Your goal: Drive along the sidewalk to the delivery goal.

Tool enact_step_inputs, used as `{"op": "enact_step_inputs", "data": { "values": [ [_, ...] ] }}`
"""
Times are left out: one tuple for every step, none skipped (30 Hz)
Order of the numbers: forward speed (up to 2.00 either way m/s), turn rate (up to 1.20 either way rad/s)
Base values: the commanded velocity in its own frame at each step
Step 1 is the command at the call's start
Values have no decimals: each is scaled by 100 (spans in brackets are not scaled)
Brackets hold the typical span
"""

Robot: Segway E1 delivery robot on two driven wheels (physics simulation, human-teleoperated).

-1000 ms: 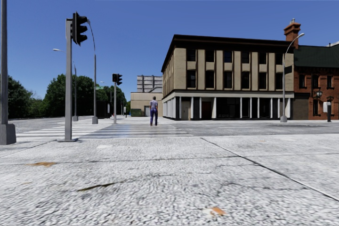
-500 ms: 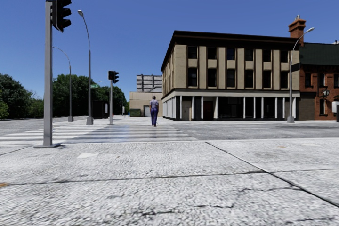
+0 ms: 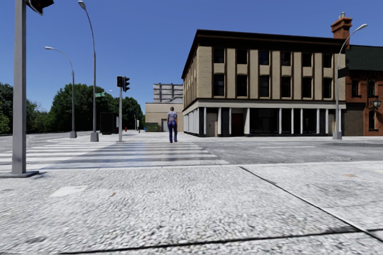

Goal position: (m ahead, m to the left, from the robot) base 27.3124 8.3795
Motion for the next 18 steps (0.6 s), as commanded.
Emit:
{"op": "enact_step_inputs", "data": {
  "values": [
    [170, 0],
    [171, 0],
    [171, 0],
    [171, 0],
    [171, 0],
    [171, 0],
    [171, 0],
    [171, 3],
    [171, 13],
    [171, 13],
    [171, 19],
    [171, 25],
    [171, 28],
    [171, 32],
    [171, 34],
    [171, 35],
    [171, 35],
    [171, 35]
  ]
}}
